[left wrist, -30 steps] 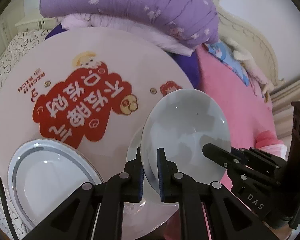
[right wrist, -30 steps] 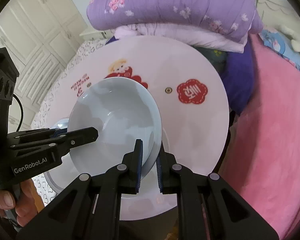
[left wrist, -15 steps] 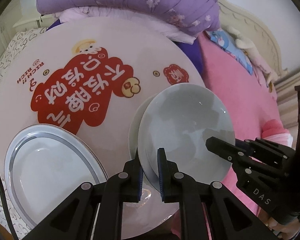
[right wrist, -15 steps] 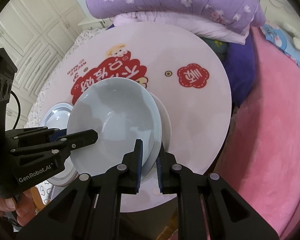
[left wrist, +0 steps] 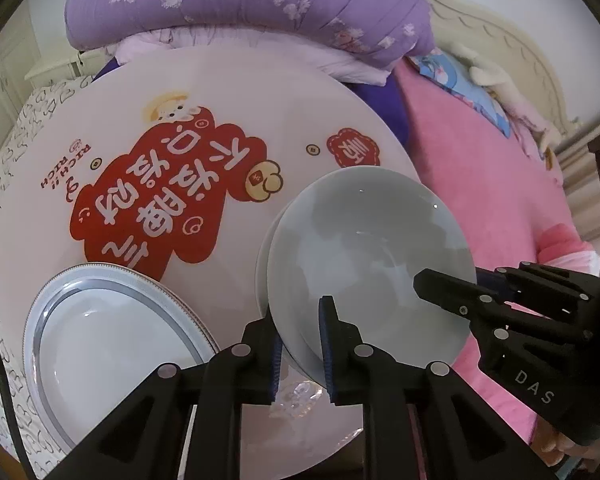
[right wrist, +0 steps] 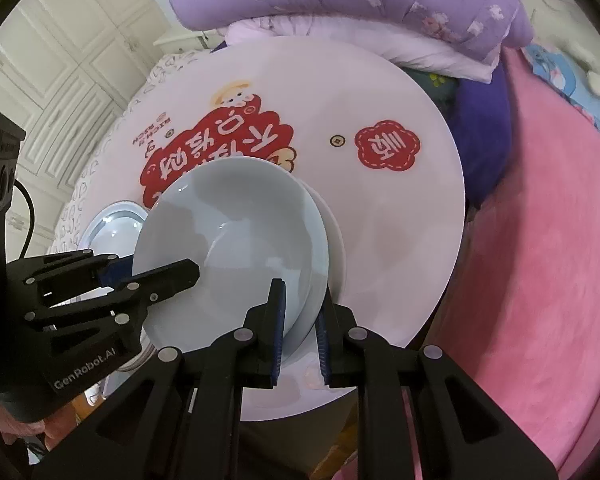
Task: Organize plates and bowls
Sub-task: 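Lower the third bowl into the stacked bowls and open both grippers, then reposition both open grippers around the rim of the bowl stack, then close both grippers on the rim of the stacked bowls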
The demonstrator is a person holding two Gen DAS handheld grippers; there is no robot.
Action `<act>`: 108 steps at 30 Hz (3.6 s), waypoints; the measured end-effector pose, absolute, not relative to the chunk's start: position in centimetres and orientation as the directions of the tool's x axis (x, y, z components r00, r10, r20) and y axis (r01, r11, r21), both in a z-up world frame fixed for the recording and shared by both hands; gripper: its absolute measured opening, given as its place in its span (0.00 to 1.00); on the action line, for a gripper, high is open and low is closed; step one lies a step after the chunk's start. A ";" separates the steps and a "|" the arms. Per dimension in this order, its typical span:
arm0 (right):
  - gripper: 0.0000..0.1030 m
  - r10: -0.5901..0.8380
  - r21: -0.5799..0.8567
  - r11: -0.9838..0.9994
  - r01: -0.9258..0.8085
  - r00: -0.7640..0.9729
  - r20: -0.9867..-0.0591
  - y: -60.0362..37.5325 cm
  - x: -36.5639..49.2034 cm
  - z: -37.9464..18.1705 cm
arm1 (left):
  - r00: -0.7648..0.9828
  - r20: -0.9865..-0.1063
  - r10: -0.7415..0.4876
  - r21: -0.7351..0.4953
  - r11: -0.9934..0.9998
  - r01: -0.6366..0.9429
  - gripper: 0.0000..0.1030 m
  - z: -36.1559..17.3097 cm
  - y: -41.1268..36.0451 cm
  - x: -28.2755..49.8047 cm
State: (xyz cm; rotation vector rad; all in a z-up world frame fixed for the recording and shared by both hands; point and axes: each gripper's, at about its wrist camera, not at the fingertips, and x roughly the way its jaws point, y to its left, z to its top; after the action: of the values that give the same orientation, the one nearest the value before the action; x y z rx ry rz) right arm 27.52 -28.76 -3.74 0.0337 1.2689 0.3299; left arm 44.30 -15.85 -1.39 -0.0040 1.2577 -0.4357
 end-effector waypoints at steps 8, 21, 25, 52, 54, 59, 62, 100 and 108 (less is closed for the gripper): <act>0.17 0.265 0.213 0.952 -0.219 0.244 -0.933 -28.8 27.6 -3.9 | 0.235 -0.917 -0.323 -0.237 0.913 0.332 0.20 -1.3 -15.9 44.1; 0.25 0.276 0.223 0.948 -0.225 0.240 -0.931 -28.6 27.4 -3.5 | 0.184 -0.910 -0.372 -0.304 0.899 0.317 0.34 -1.7 -15.7 44.6; 0.27 0.281 0.228 0.947 -0.225 0.243 -0.928 -28.5 27.4 -3.3 | 0.163 -0.906 -0.391 -0.334 0.896 0.293 0.36 -2.0 -15.5 45.1; 1.00 0.342 0.307 0.939 -0.153 0.354 -0.871 -31.1 27.5 -2.0 | 0.262 -0.881 -0.394 -0.337 0.911 0.239 0.81 -0.5 -12.9 45.2; 1.00 0.354 0.323 0.935 -0.145 0.374 -0.857 -31.4 27.4 -1.8 | 0.295 -0.871 -0.392 -0.328 0.913 0.244 0.87 0.1 -12.4 45.0; 1.00 0.387 0.371 0.920 -0.123 0.422 -0.820 -32.3 27.3 -1.5 | 0.380 -0.836 -0.395 -0.323 0.915 0.242 0.95 1.6 -10.6 44.2; 1.00 0.394 0.390 0.915 -0.104 0.436 -0.809 -33.1 27.2 -1.6 | 0.427 -0.815 -0.390 -0.313 0.919 0.241 0.99 2.4 -9.5 43.4; 1.00 0.340 0.333 0.939 -0.088 0.381 -0.860 -32.7 27.4 -5.7 | 0.250 -0.822 -0.512 -0.476 0.858 0.195 0.82 -5.8 -11.6 46.2; 0.80 0.332 0.319 0.943 -0.093 0.323 -0.886 -32.0 28.3 -7.0 | 0.195 -0.820 -0.538 -0.521 0.843 0.137 0.66 -8.3 -12.5 47.8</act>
State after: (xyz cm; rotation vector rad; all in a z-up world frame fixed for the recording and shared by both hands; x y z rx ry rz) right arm 28.33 -32.04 -6.97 0.2250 1.2122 0.2818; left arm 47.75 -12.45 -8.32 -0.3685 1.2946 -0.4886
